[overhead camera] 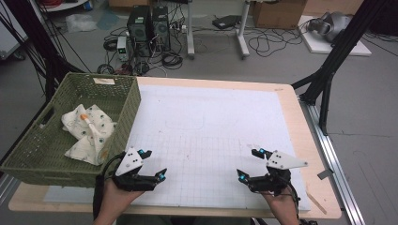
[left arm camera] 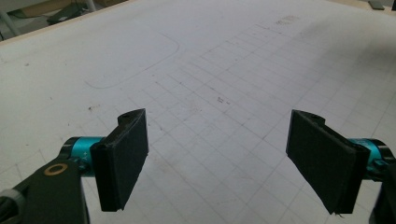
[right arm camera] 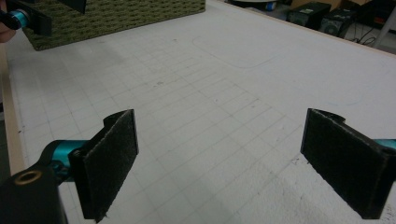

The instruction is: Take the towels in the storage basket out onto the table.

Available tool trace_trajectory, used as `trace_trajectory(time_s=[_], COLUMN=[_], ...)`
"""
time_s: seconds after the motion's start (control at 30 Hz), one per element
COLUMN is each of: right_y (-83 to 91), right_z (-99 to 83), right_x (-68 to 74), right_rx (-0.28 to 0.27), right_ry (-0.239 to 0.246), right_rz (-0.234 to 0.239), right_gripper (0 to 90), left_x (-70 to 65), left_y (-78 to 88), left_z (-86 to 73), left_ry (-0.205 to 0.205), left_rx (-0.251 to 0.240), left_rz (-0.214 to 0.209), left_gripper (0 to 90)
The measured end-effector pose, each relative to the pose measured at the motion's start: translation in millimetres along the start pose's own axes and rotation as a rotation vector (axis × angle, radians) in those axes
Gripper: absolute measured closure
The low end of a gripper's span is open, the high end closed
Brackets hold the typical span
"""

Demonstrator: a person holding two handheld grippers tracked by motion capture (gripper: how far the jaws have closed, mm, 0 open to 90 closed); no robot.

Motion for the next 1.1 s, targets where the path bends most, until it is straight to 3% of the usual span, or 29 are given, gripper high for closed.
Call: trace_trajectory(time_s=[1.1], right_y=[5.7], right_z=[4.6], right_x=[-7.6], right_rx=[-0.024], right_ry=[-0.001], right_rz=[-0.008], right_gripper=[10.4], left_x=[-5.1], left_y=[7.1], left_z=[23.5], left_ry=[-0.027], left_rx=[-0.025], left_rz=[-0.033], left_gripper=[22.6])
Point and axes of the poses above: each handheld gripper's, and its own axes: y roughly backward along the jaws, z roughly out of its top, x roughly to its left, the point moved 8 cm from there along -y, roughly forward along the jaws, and after that the axes turned 7 degrees about -z, right-handed, at the moved point
